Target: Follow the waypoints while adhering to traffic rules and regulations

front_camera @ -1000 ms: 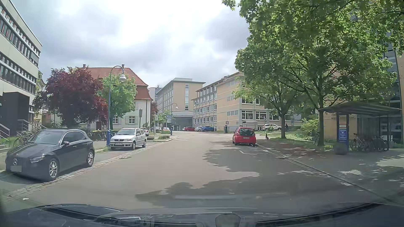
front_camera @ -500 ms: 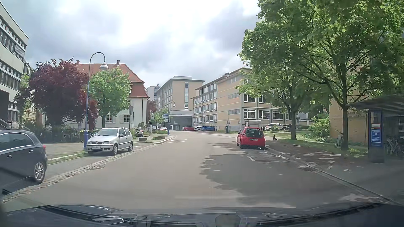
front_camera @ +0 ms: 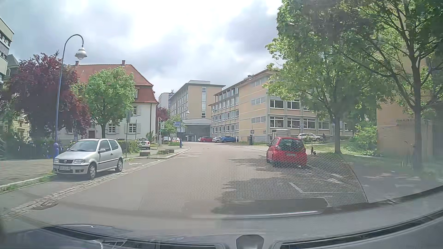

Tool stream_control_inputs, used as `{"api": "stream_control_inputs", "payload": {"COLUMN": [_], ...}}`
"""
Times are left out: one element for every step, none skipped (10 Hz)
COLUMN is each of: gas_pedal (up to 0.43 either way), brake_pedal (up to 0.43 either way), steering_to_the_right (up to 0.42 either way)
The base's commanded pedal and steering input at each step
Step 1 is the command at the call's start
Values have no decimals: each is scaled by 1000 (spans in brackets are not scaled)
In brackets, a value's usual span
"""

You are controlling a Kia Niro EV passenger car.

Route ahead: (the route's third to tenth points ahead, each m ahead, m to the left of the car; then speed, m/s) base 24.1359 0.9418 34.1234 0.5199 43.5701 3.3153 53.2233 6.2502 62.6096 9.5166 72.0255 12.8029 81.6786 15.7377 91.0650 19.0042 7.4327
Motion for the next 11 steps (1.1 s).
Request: {"api": "stream_control_inputs", "payload": {"gas_pedal": [130, 130, 130, 110, 110, 98, 59, 39, 39, 39, 39], "brake_pedal": [0, 0, 0, 0, 0, 0, 0, 0, 0, 0, 0], "steering_to_the_right": [1, 1, 2, 4, 5, 5, 6, 9, 12, 15, 16]}}
